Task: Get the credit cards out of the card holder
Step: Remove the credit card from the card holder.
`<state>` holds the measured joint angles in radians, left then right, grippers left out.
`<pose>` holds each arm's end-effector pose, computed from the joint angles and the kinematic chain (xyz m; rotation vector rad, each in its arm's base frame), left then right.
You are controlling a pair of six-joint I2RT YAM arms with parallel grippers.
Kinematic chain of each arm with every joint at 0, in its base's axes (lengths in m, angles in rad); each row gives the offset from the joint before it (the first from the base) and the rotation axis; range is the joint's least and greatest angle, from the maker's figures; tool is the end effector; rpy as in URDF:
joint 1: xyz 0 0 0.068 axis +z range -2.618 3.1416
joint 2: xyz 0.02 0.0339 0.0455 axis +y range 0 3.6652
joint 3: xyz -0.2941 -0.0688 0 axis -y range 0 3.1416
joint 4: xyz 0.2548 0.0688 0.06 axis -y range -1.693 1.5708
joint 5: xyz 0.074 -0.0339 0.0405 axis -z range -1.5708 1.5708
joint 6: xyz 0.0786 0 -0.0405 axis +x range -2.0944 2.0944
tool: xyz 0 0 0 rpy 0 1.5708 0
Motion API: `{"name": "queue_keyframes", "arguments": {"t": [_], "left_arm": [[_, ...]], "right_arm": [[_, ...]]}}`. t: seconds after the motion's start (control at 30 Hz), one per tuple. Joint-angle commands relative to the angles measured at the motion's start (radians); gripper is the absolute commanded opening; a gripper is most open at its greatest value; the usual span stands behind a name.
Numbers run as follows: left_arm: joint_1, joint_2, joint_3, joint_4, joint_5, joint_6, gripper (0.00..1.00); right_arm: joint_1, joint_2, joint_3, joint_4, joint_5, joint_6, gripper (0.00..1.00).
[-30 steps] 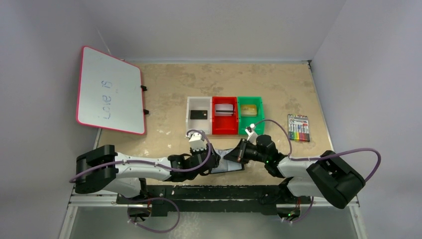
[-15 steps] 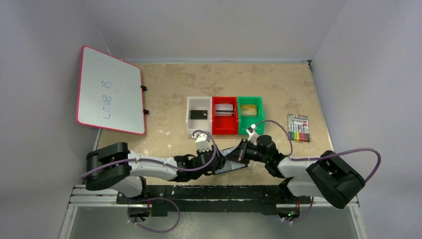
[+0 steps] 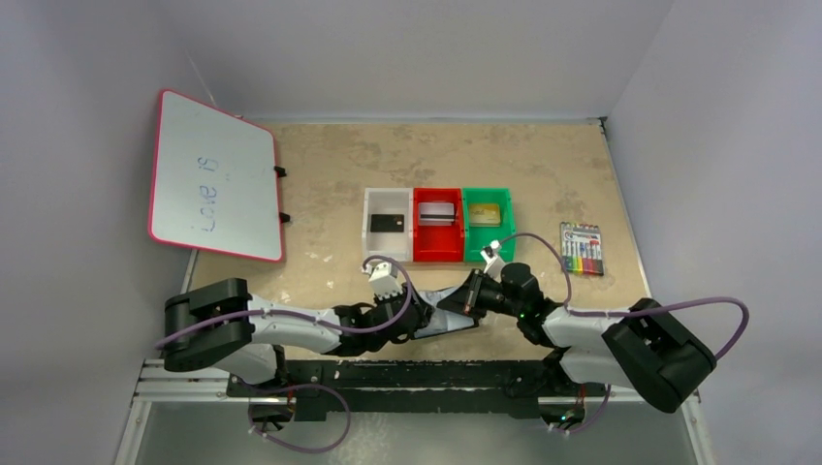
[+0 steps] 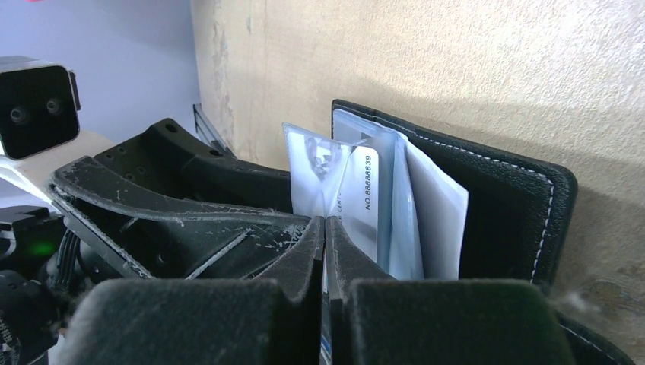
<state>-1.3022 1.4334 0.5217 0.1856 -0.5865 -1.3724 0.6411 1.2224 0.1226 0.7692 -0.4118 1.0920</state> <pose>0.1182 -0.2656 0.1475 -0.3866 2.2526 -0.8319 0.1630 0.1609 0.1427 0.1703 2.1961 1.4801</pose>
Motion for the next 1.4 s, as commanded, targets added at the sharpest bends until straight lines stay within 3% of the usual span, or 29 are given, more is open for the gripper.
{"name": "queue_keyframes", "arguments": {"t": [0.0,0.3,0.47,0.6,0.67,0.77,1.13,1.37], "left_arm": [[0.008,0.012,-0.001,0.154,0.031,0.025,0.42],[0.007,0.034,0.075,0.156,0.073,0.139,0.27],[0.007,0.062,0.137,0.025,0.057,0.156,0.15],[0.008,0.114,0.211,-0.06,0.054,0.188,0.12],[0.008,0.132,0.238,-0.064,0.066,0.21,0.12],[0.007,0.167,0.291,-0.072,0.08,0.247,0.14],[0.007,0.329,0.464,-0.074,0.199,0.325,0.28],[0.006,0.378,0.474,0.018,0.319,0.342,0.36]], "right_arm": [[-0.001,-0.015,-0.003,0.031,-0.002,0.007,0.0],[-0.001,-0.064,0.015,-0.072,0.033,-0.017,0.01],[-0.001,-0.178,0.08,-0.305,0.118,-0.074,0.23],[-0.001,-0.307,0.169,-0.662,0.32,-0.096,0.44],[-0.001,-0.361,0.207,-0.8,0.422,-0.091,0.57],[-0.001,-0.422,0.239,-0.929,0.539,-0.073,0.64],[-0.001,-0.458,0.319,-1.171,0.727,0.083,0.66],[0.0,-0.514,0.35,-1.294,0.816,0.158,0.68]]}}
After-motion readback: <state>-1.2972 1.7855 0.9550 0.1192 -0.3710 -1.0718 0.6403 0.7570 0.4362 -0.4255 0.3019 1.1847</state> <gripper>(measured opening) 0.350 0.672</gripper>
